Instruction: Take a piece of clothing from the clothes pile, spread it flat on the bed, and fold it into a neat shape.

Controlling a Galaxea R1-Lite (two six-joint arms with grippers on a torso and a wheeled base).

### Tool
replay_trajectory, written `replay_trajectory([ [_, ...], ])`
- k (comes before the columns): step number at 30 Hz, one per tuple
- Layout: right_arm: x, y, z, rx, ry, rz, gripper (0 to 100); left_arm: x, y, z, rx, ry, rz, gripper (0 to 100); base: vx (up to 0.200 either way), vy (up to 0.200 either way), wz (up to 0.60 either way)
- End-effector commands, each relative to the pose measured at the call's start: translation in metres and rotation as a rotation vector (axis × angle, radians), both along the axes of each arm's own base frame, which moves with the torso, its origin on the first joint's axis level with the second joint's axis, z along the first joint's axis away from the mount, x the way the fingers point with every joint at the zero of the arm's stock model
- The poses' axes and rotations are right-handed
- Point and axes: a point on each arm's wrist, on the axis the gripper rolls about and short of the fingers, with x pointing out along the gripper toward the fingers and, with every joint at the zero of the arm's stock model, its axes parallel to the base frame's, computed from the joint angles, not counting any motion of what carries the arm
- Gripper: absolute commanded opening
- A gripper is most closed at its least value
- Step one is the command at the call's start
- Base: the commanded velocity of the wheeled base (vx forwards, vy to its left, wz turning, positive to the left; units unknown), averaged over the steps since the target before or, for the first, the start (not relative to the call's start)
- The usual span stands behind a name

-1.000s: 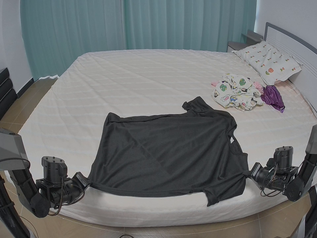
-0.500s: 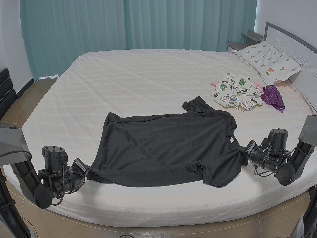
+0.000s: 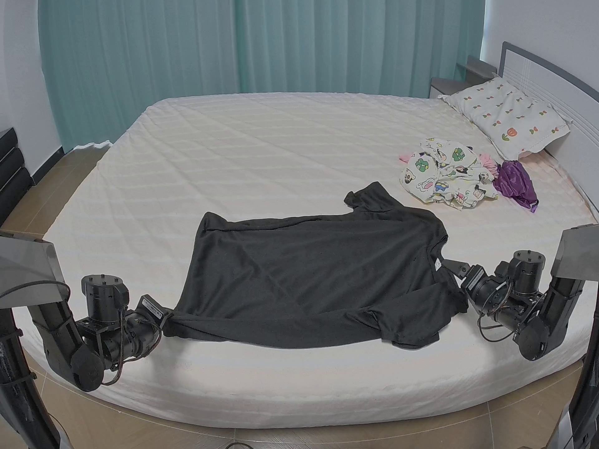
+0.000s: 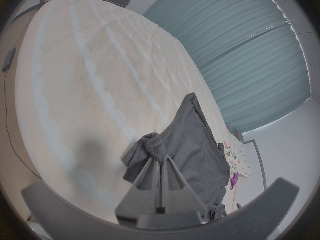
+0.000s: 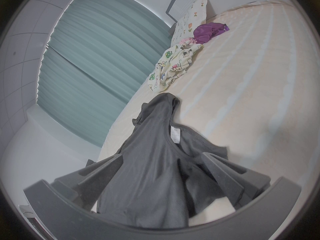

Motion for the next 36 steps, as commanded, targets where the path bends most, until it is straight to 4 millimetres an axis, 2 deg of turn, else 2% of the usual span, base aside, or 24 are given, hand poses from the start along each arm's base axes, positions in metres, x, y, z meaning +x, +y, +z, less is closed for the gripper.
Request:
replay_trajectory([
  [1,-0.027,-0.004,0.002,0.013,0.044,0.046,100,0.002,0.006,-0.004,0.000,0.009,0.021,0,0.000,0.000,0.00],
  [6,-0.051,-0.002,-0.003,0.029,0.120,0.142,100,0.001,0.006,-0.004,0.000,0.011,0.022,0,0.000,0.000,0.00],
  [12,-0.072,0.001,-0.019,-0.058,0.191,0.274,100,0.001,0.006,-0.003,-0.001,0.005,0.022,0,0.000,0.000,0.00],
  [17,-0.075,0.006,-0.015,-0.095,0.126,0.317,100,0.001,0.007,-0.003,-0.001,0.007,0.024,0,0.000,0.000,0.00],
  [23,-0.077,0.022,-0.025,-0.131,0.146,0.397,100,0.002,0.007,-0.003,-0.001,0.007,0.024,0,0.000,0.000,0.00],
  [26,-0.065,0.031,-0.030,-0.145,0.124,0.411,100,0.000,0.007,-0.004,0.000,0.013,0.024,0,0.000,0.000,0.00],
  [30,-0.059,0.029,-0.029,-0.152,0.110,0.379,100,0.000,0.007,-0.004,-0.001,0.011,0.024,0,0.000,0.000,0.00],
  [36,-0.067,0.025,-0.029,-0.158,0.128,0.372,100,0.000,0.007,-0.004,0.000,0.013,0.022,0,0.000,0.000,0.00],
])
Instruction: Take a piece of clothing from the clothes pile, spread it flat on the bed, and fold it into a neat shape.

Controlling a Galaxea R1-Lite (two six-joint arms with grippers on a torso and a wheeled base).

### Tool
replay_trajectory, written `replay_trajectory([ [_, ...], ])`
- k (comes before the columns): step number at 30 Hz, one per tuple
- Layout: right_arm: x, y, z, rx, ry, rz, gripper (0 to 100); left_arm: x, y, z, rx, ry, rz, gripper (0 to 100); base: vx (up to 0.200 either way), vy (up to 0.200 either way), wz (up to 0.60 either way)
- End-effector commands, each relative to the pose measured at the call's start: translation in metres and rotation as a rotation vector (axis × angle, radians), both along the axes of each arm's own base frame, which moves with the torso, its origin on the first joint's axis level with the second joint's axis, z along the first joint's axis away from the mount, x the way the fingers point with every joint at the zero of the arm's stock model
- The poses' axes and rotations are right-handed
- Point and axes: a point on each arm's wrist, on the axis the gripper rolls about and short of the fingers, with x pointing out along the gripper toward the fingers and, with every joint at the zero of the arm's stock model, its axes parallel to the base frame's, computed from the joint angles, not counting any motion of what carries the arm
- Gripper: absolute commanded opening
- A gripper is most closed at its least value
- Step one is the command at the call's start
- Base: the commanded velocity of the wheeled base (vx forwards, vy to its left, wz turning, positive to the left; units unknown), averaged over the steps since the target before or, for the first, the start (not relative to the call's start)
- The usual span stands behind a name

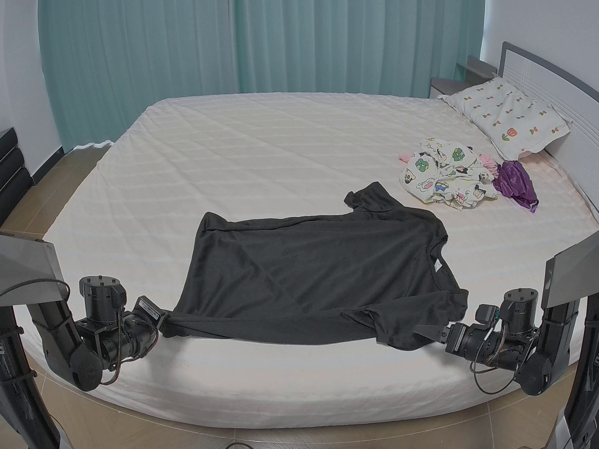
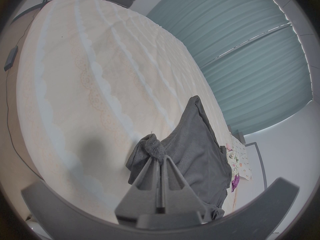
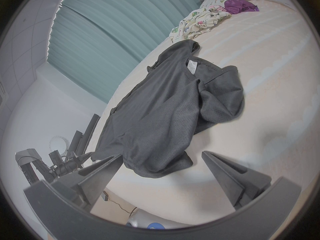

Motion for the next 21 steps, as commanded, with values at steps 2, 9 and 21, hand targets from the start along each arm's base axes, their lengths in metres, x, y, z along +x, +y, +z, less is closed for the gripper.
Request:
replay_trajectory([
  [2,-0.004,-0.004,0.000,-0.019,0.000,0.002,100,0.000,0.000,0.000,0.000,0.001,0.000,0,0.000,0.000,0.00],
  [9,-0.006,-0.003,-0.008,-0.134,-0.040,0.088,100,-0.001,0.000,0.000,0.000,0.001,0.000,0,0.000,0.000,0.00],
  [21,0.002,0.010,-0.010,-0.173,-0.102,0.161,100,-0.001,-0.001,0.002,-0.016,-0.003,0.004,0,0.000,0.000,0.00],
])
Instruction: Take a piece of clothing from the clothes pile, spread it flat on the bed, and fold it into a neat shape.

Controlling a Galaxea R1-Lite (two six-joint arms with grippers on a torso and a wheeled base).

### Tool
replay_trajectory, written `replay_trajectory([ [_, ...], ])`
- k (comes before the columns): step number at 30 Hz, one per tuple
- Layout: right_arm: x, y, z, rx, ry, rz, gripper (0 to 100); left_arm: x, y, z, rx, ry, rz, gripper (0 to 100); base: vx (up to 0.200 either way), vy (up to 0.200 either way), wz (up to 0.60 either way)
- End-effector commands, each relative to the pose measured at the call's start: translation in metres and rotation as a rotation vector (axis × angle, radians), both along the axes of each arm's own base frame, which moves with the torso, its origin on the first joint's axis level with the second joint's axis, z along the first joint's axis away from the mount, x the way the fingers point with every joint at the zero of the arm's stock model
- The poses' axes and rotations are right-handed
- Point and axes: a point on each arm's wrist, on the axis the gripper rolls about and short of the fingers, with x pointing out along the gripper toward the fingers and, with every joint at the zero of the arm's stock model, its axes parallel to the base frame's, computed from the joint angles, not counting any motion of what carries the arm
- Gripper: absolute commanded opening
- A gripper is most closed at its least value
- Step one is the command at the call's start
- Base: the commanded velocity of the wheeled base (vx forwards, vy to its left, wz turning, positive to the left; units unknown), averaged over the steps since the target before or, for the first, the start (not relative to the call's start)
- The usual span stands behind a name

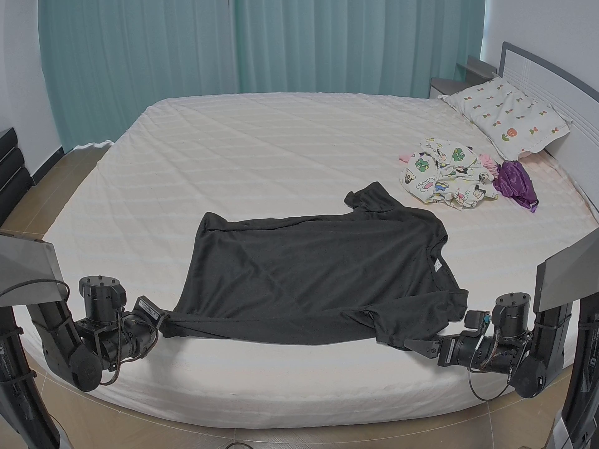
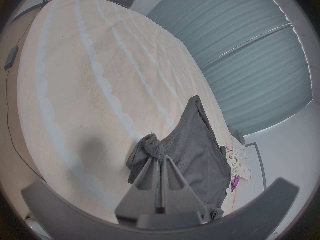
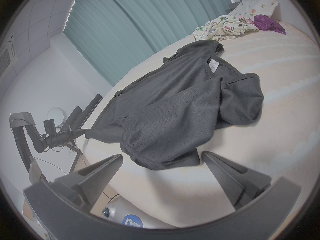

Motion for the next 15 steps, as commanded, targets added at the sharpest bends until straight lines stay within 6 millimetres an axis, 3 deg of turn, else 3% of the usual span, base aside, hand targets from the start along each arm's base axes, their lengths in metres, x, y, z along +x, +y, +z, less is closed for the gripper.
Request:
replay_trajectory([
  [1,0.001,0.001,-0.001,0.000,-0.005,0.002,0,0.000,0.000,0.001,-0.013,-0.003,0.004,0,0.000,0.000,0.00],
  [9,-0.017,-0.007,0.005,-0.034,0.011,0.010,0,-0.001,0.000,0.001,-0.013,0.000,0.002,0,0.000,0.000,0.00],
  [15,-0.037,-0.021,0.024,0.007,0.012,0.010,0,-0.008,-0.001,0.005,-0.012,-0.003,-0.007,0,0.000,0.000,0.00],
])
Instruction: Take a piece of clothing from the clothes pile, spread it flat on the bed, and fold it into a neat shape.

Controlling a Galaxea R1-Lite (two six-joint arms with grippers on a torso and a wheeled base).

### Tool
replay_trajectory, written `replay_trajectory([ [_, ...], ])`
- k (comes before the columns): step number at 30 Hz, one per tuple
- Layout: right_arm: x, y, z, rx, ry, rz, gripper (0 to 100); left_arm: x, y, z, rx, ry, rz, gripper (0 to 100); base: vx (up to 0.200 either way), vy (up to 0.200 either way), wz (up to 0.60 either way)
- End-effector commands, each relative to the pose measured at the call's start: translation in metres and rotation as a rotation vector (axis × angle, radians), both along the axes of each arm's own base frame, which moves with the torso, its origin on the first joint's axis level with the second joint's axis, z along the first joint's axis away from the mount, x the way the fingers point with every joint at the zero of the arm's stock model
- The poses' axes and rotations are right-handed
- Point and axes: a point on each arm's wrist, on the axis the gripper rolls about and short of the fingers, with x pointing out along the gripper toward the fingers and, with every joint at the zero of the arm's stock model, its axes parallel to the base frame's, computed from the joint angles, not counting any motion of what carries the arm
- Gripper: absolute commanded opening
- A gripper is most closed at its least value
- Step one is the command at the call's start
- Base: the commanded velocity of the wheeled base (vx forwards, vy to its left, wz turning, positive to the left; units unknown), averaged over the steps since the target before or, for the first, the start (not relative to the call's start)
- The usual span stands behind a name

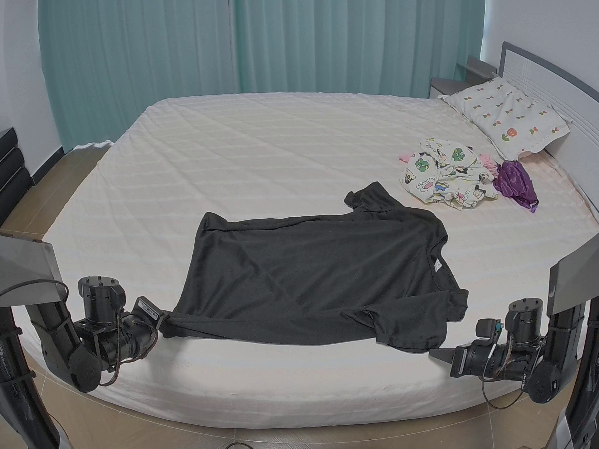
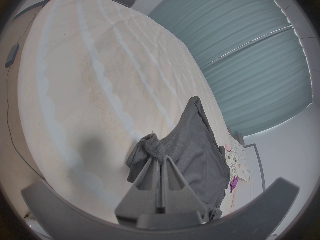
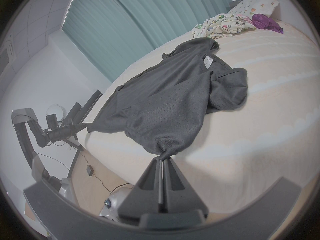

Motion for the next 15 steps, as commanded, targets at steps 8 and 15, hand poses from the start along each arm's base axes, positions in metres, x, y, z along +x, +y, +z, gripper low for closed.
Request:
replay_trajectory([
  [8,-0.020,-0.014,0.024,0.053,0.022,-0.033,0,-0.021,-0.001,0.017,0.000,-0.029,-0.021,0,0.000,0.000,0.00],
  [15,-0.019,-0.015,0.020,0.062,0.047,-0.043,100,-0.024,-0.001,0.016,0.001,-0.022,-0.021,0,0.000,0.000,0.00],
])
